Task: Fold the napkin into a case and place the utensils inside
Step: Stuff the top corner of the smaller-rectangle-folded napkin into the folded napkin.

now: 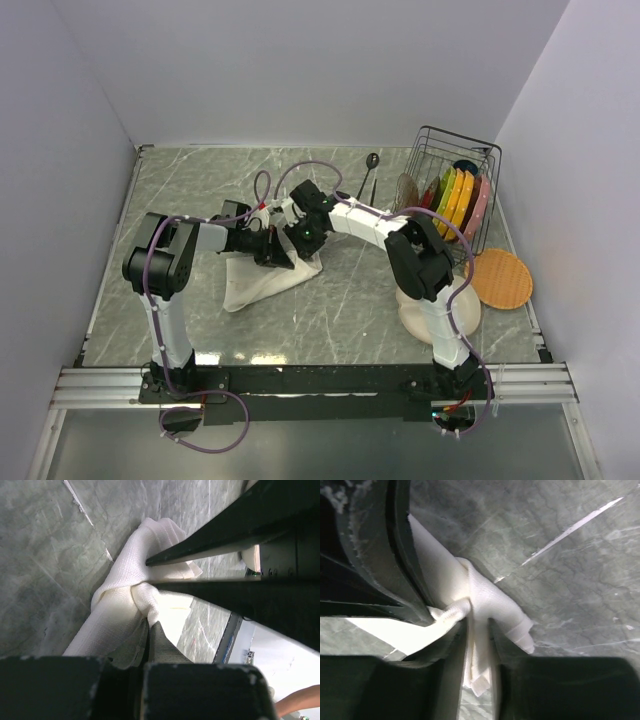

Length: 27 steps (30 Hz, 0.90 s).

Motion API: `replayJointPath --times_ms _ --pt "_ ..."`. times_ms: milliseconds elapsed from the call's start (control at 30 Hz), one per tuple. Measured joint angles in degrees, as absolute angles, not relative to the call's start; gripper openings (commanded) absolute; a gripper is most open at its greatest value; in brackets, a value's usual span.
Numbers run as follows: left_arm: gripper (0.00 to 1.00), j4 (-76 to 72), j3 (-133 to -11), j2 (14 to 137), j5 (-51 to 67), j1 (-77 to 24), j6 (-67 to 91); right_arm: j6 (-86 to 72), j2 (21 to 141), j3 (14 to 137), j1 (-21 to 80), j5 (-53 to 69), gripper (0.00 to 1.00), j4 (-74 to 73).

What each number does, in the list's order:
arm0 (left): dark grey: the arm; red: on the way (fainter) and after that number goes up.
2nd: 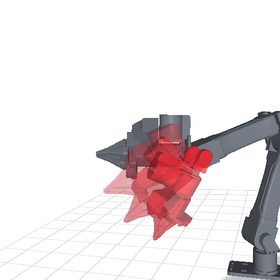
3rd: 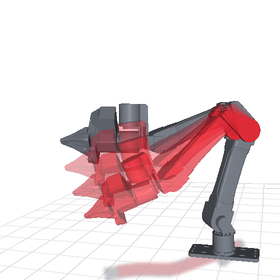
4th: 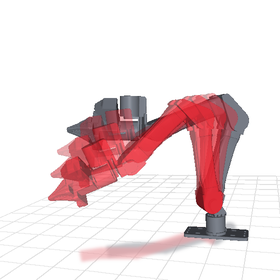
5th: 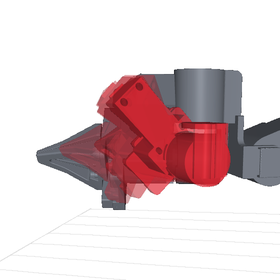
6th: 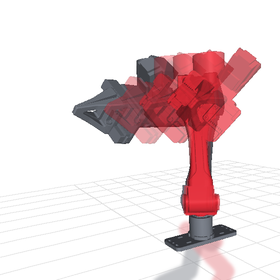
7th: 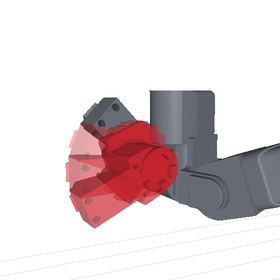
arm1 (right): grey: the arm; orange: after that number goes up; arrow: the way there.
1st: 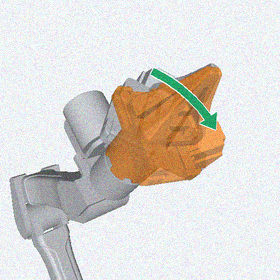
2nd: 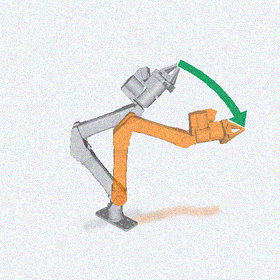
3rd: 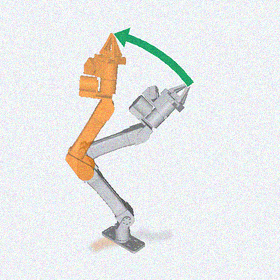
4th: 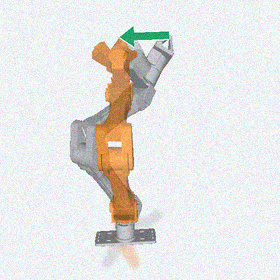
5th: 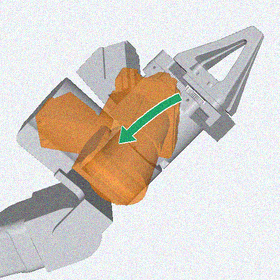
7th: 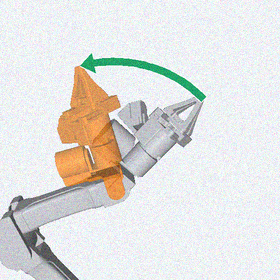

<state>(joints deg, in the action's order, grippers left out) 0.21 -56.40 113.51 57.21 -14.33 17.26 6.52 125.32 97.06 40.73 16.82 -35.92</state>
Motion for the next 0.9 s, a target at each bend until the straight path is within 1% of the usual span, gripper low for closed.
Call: replayJointPath --times_ms 33,133,467,900 --pt "0.01 0.27 -56.45 113.51 57.21 -14.31 17.26 6.81 125.32 97.06 40.75 16.38 0.15 -35.9" --pt "0.01 0.43 -56.53 113.56 57.23 -14.24 17.26 7.25 125.32 97.06 40.77 14.96 0.0 -35.79" --pt "0.01 0.75 -57.04 114.28 58.24 -13.89 17.28 4.97 126.06 100.86 40.42 13.98 0.0 -38.59" --pt "0.01 3.95 -59.61 114.43 58.15 -13.89 16.88 4.34 125.73 100.95 39.92 16.01 0.0 -38.59"
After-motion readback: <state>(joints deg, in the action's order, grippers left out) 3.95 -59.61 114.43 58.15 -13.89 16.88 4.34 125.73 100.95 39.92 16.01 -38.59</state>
